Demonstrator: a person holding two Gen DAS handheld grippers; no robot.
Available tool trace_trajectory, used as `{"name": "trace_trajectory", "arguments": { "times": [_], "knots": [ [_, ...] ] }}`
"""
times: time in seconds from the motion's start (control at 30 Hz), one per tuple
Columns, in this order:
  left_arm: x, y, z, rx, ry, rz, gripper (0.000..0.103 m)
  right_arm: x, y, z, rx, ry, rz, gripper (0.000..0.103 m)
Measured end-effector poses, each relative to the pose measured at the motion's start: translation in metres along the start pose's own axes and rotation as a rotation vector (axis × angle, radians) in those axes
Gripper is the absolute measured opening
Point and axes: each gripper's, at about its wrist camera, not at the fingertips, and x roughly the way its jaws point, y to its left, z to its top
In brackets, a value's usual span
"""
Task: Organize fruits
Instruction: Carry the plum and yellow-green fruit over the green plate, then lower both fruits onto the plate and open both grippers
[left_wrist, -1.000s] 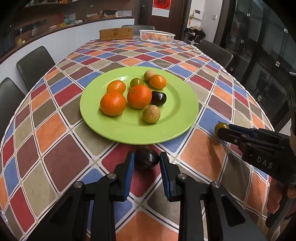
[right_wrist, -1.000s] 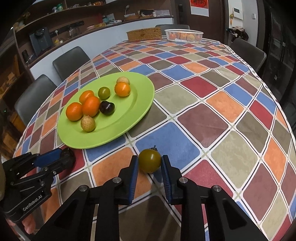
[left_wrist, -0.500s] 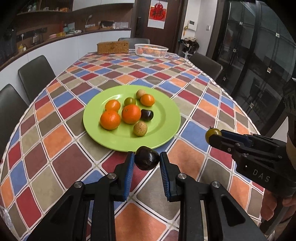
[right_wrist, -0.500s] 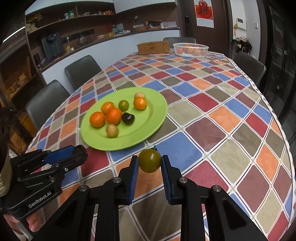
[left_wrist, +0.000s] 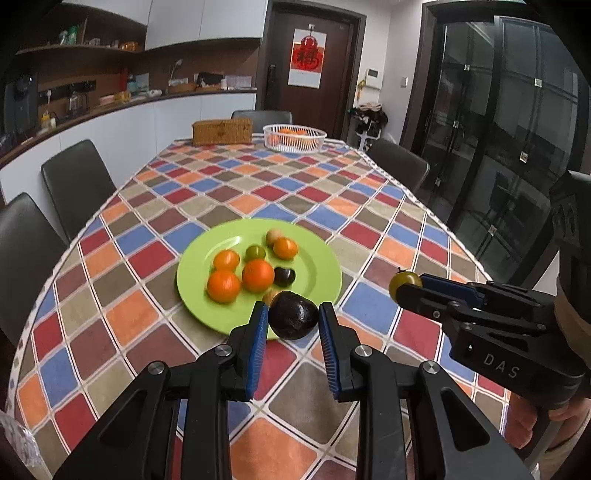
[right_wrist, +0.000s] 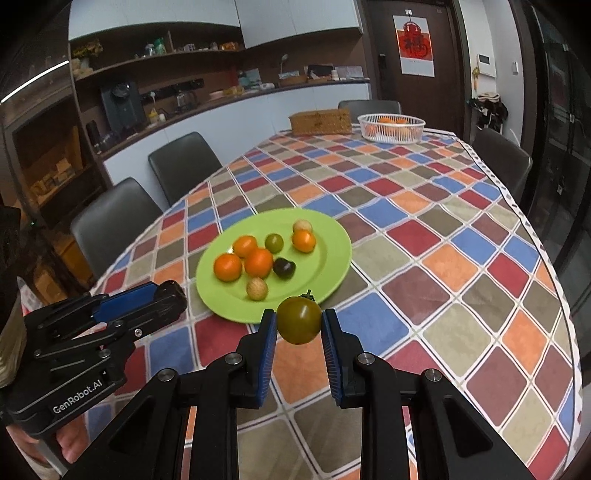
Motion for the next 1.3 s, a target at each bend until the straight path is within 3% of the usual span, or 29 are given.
{"name": "trace_trajectory", "arguments": {
  "times": [0.37,0.67,1.3],
  "knots": [
    [0.001,0.007,0.019,0.013,-0.028,0.012,0.028,0.002,0.011,0.023,-0.024,-0.039,0.02,0.026],
    [0.02,0.022,0.036,0.006,-0.021,0.011,0.028,0.027,0.015,0.042,-0.038,-0.022,0.028,0.026],
    [0.096,0.058,0.055,-0.041,0.104,0.001,0.028,0.097,0.01,0.069,-0.058,0.064,-0.003,0.026]
  ]
}}
